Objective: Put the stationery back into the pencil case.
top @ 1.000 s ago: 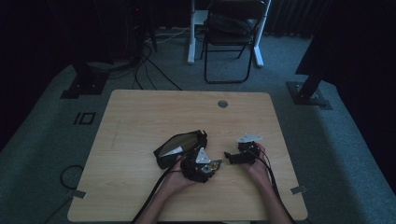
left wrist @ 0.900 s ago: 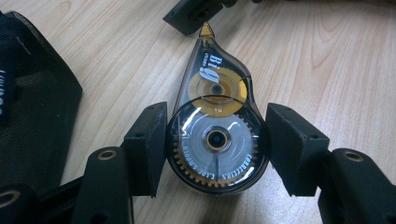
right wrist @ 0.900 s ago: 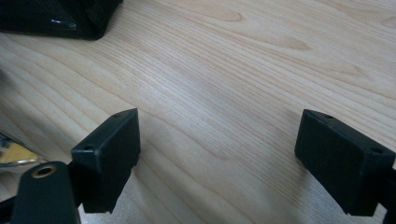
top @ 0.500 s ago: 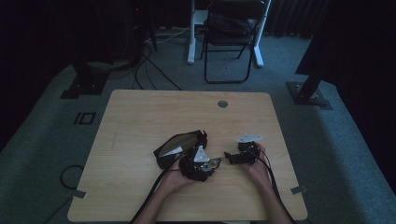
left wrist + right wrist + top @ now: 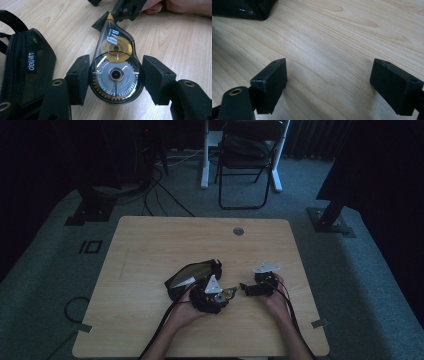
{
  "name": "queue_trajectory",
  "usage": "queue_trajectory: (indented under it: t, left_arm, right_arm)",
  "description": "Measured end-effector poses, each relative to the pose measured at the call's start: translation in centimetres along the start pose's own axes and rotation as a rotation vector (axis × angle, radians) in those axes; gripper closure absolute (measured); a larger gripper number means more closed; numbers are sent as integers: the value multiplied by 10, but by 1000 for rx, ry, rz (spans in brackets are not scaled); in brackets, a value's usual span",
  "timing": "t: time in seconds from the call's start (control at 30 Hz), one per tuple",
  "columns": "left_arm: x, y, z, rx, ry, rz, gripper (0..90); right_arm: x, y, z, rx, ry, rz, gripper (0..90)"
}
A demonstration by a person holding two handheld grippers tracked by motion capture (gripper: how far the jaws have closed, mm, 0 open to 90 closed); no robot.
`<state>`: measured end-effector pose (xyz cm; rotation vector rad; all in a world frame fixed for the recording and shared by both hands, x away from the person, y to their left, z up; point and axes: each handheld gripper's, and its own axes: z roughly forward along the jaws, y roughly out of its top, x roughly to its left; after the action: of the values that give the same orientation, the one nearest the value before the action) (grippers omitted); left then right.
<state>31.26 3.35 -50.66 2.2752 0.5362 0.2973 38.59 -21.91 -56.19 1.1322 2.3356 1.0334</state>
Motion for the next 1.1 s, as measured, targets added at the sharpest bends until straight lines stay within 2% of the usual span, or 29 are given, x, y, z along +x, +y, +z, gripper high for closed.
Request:
queue_trajectory:
  t: [1.1]
  left_arm:
    - [9, 2, -22, -31, 40, -10, 418]
  right_arm:
    - [0, 0, 0, -1, -1, -5, 144]
